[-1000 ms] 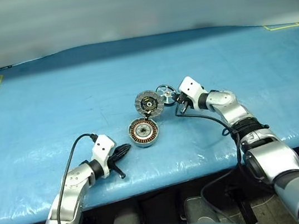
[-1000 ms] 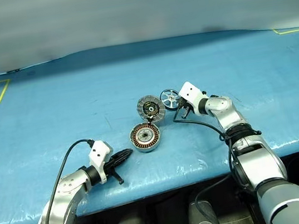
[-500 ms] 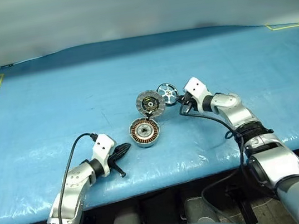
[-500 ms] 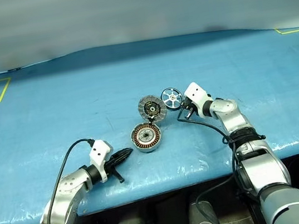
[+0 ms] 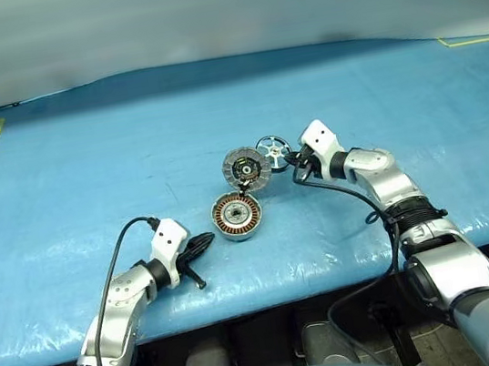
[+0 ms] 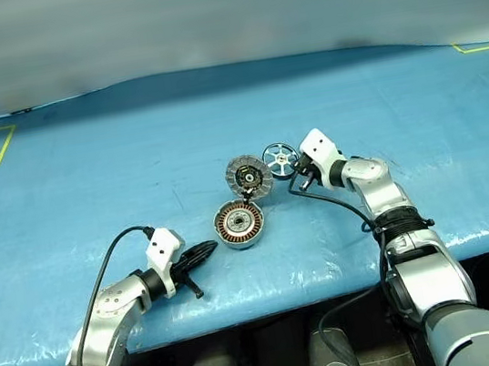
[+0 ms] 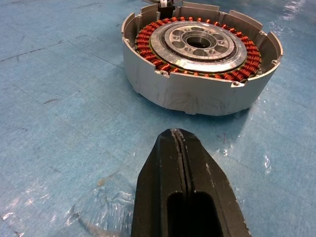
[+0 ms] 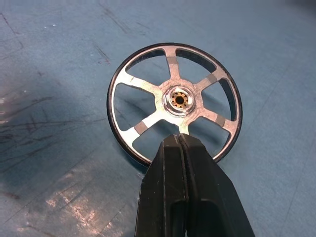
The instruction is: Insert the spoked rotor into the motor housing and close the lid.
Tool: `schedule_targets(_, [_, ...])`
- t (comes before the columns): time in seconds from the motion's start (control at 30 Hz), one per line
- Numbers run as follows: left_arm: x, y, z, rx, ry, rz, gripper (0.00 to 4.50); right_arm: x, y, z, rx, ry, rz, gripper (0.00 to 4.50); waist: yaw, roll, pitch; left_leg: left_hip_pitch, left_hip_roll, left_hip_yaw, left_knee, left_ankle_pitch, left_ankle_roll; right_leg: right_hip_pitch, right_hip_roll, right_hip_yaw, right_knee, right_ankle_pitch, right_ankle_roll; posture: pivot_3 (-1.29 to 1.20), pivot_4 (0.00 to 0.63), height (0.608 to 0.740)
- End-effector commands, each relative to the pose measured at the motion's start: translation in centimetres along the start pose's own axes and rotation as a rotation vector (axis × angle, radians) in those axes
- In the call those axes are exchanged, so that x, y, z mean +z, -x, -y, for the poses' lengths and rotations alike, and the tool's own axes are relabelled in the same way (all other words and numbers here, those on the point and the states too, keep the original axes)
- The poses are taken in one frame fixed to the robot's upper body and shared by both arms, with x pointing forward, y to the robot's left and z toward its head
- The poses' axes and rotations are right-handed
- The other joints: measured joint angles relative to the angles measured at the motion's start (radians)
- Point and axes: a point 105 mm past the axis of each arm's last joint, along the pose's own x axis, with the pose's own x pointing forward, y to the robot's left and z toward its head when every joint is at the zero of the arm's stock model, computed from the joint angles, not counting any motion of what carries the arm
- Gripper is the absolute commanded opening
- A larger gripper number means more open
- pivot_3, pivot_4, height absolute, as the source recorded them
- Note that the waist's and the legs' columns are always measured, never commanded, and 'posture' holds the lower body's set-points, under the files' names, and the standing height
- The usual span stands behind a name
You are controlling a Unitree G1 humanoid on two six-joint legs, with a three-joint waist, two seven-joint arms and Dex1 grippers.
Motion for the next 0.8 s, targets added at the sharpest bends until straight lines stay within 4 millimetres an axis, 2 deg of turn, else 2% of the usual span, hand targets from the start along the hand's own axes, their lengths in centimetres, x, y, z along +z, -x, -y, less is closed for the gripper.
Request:
schedule_targets(0.03, [-0.1, 0.0, 0.3, -0.004, 0.000, 0.001, 0.00, 1.9, 0.1, 0.7, -0.025, 0.025, 0.057, 0.02, 0.000, 0.000, 0.000, 0.000, 0.000, 0.000, 0.000, 0.000, 0.000, 0.000, 0.000, 0.000, 0.000, 0.000, 0.001, 0.00, 0.150, 0.740])
schedule_targets(0.23, [-0.2, -0.1, 0.4, -0.005, 0.003, -0.004, 0.00, 2.1, -0.5, 0.7, -0.020, 0.007, 0.049, 0.02, 0.000, 0.000, 0.000, 0.000, 0.000, 0.000, 0.000, 0.000, 0.000, 0.000, 0.000, 0.000, 0.000, -0.001, 0.001, 0.00, 0.150, 0.740])
schedule_targets(0.27, [-0.2, -0.1, 0.4, -0.004, 0.002, -0.004, 0.00, 2.2, -0.6, 0.8, -0.023, 0.004, 0.048, 0.20, -0.001, 0.000, 0.000, 0.000, 0.000, 0.000, 0.000, 0.000, 0.000, 0.000, 0.000, 0.000, 0.000, -0.001, 0.001, 0.00, 0.150, 0.740])
schedule_targets(0.4, [-0.2, -0.1, 0.3, 0.008, -0.001, -0.004, 0.00, 2.4, -1.0, 1.3, -0.064, 0.012, 0.047, 1.25, 0.000, 0.000, 0.000, 0.000, 0.000, 0.000, 0.000, 0.000, 0.000, 0.000, 0.000, 0.000, 0.000, 0.000, 0.000, 0.00, 0.150, 0.740])
schedule_targets(0.7, [-0.5, 0.2, 0.1, 0.035, 0.000, -0.008, 0.00, 1.0, -1.7, 0.5, -0.030, 0.000, 0.000, 4.27, -0.003, 0.000, 0.000, 0.001, 0.000, 0.000, 0.000, 0.000, 0.000, 0.001, 0.000, 0.000, 0.000, -0.001, 0.001, 0.00, 0.150, 0.740])
schedule_targets(0.73, [-0.5, 0.3, 0.1, 0.037, 0.001, -0.009, 0.00, 0.8, -1.7, 0.4, -0.027, -0.002, -0.004, 4.48, -0.004, 0.000, 0.000, 0.001, 0.000, 0.000, 0.000, 0.000, 0.000, 0.001, 0.000, 0.000, 0.000, -0.001, 0.001, 0.00, 0.150, 0.740])
schedule_targets(0.8, [-0.6, 0.3, 0.0, 0.042, 0.000, -0.010, 0.00, 0.7, -1.8, 0.3, -0.025, -0.003, -0.007, 4.48, -0.004, 0.001, 0.000, 0.001, 0.000, 0.000, 0.000, 0.000, 0.000, 0.001, 0.000, 0.000, 0.000, -0.001, 0.001, 0.00, 0.150, 0.740])
